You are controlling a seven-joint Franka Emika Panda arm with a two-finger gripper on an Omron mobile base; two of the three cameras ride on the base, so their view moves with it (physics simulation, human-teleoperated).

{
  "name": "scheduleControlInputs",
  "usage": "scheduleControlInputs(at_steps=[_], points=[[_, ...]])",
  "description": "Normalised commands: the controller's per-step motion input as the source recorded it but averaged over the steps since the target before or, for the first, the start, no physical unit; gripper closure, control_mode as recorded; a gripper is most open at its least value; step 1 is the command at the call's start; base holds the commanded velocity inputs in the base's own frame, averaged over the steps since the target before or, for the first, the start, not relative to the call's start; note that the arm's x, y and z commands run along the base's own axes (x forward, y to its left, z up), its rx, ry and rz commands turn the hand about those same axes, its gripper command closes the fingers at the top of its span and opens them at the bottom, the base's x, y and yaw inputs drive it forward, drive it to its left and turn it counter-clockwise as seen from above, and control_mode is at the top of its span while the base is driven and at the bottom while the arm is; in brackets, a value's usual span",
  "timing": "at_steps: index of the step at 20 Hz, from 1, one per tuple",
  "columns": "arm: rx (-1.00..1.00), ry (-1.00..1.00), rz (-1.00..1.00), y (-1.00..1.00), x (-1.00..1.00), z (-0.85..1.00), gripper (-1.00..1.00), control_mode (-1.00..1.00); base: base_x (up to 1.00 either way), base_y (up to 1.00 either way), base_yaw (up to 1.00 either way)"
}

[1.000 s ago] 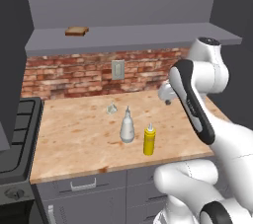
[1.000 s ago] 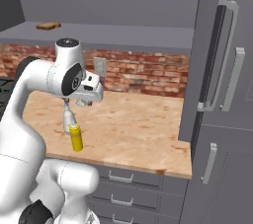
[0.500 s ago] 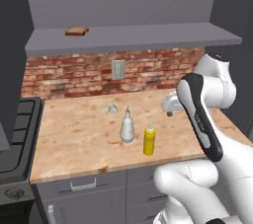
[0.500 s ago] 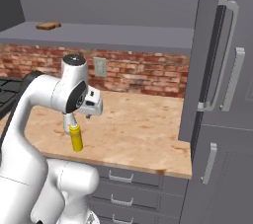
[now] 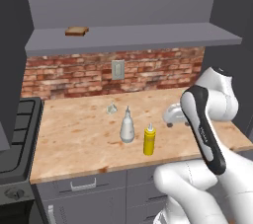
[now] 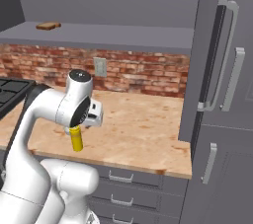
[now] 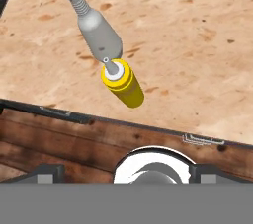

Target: Pick the mustard and oil and vinegar bottle from the counter and place them in the cabinet.

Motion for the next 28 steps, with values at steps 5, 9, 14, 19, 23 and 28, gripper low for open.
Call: scheduleControlInputs(at_steps=[5, 9, 14, 19, 23, 28], points=[[0.0, 0.0, 0.08, 0.14, -0.03, -0.29, -1.0, -1.0, 0.0, 0.0, 0.0], [0.0, 0.0, 0.08, 0.16, 0.0, -0.28, -1.0, -1.0, 0.0, 0.0, 0.0], [0.0, 0.0, 0.07, 0.11, 0.0, -0.25, -1.0, -1.0, 0.0, 0.0, 0.0], [0.0, 0.0, 0.06, 0.11, 0.11, -0.25, -1.0, -1.0, 0.0, 0.0, 0.0], [0.0, 0.0, 0.04, 0.13, 0.24, -0.21, -1.0, -1.0, 0.0, 0.0, 0.0], [0.0, 0.0, 0.02, 0.13, 0.35, -0.15, -1.0, -1.0, 0.0, 0.0, 0.0]])
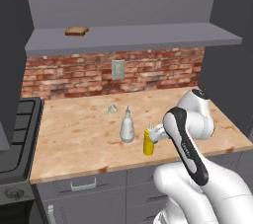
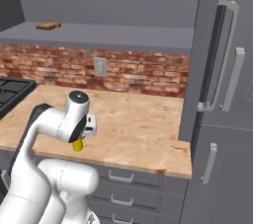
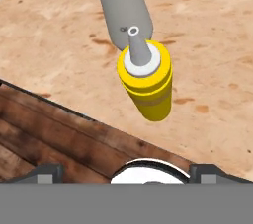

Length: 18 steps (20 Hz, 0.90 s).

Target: Pick the mustard and oil and vinegar bottle from the counter and place them in the cabinet.

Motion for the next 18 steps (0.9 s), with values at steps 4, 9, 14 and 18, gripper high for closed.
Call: scheduleControlInputs(at_steps=[4, 9, 14, 18], points=[[0.0, 0.0, 0.01, 0.09, 0.38, -0.12, -1.0, -1.0, 0.0, 0.0, 0.0], [0.0, 0.0, 0.01, 0.07, 0.4, -0.12, -1.0, -1.0, 0.0, 0.0, 0.0], [0.0, 0.0, 0.02, 0.09, 0.29, -0.13, -1.0, -1.0, 0.0, 0.0, 0.0], [0.0, 0.0, 0.02, 0.08, 0.32, -0.15, -1.0, -1.0, 0.0, 0.0, 0.0]])
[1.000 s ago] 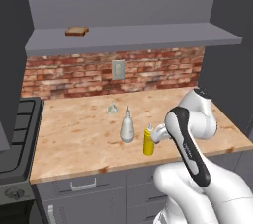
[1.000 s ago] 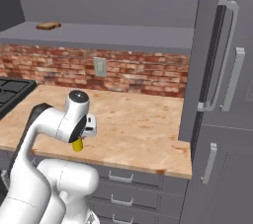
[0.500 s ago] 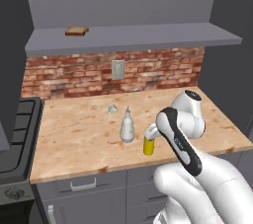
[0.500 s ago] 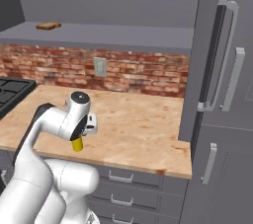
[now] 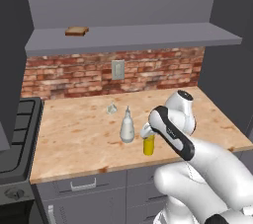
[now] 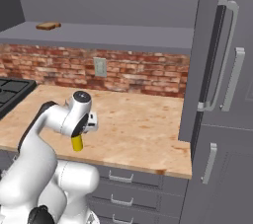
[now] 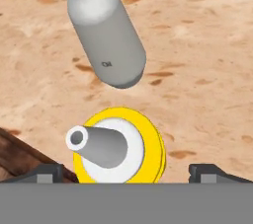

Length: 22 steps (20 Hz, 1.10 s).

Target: Pick the mustard and oil and vinegar bottle from the counter and place them in the cabinet.

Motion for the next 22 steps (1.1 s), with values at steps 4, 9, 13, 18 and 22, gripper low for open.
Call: scheduleControlInputs(at_steps=[4, 9, 13, 18, 22], points=[[0.0, 0.0, 0.02, 0.07, 0.24, -0.15, -1.0, -1.0, 0.0, 0.0, 0.0], [0.0, 0.0, 0.04, 0.12, 0.15, -0.17, 1.0, -1.0, 0.0, 0.0, 0.0], [0.0, 0.0, 0.05, 0.07, 0.0, -0.13, 1.0, -1.0, 0.0, 0.0, 0.0], [0.0, -0.02, 0.06, 0.05, -0.02, 0.0, 1.0, -1.0, 0.0, 0.0, 0.0], [0.0, -0.12, 0.02, 0.11, -0.21, 0.43, 1.0, -1.0, 0.0, 0.0, 0.0]])
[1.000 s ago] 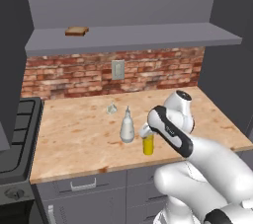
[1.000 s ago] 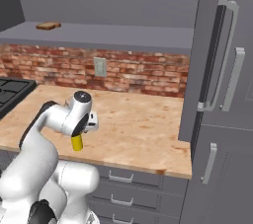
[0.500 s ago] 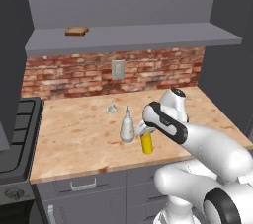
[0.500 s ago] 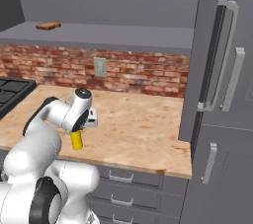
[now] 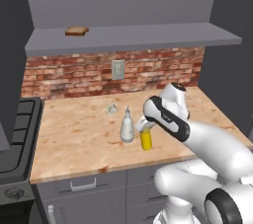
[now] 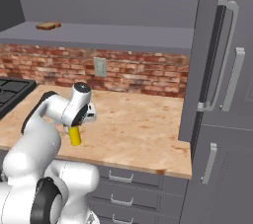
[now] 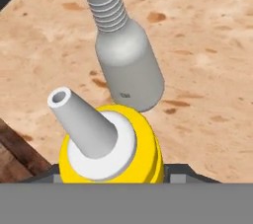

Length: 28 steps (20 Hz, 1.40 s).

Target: Pick the mustard and oil and vinegar bottle from the counter and place them in the cabinet.

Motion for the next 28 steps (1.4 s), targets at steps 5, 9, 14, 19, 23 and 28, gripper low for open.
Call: scheduleControlInputs(at_steps=[5, 9, 14, 19, 23, 28], points=[[-0.08, -0.2, 0.0, 0.17, -0.36, 0.66, 1.0, -1.0, 0.0, 0.0, 0.0], [-0.13, -0.2, 0.0, 0.05, -0.34, 0.6, 1.0, -1.0, 0.0, 0.0, 0.0], [-0.02, -0.15, -0.03, 0.0, -0.15, 0.57, 1.0, -1.0, 0.0, 0.0, 0.0], [0.02, -0.11, -0.04, 0.0, -0.12, 0.7, 1.0, -1.0, 0.0, 0.0, 0.0], [0.08, -0.05, -0.1, 0.0, -0.11, 0.59, 1.0, -1.0, 0.0, 0.0, 0.0], [0.1, 0.0, -0.1, -0.03, -0.02, 0.6, 1.0, -1.0, 0.0, 0.0, 0.0]])
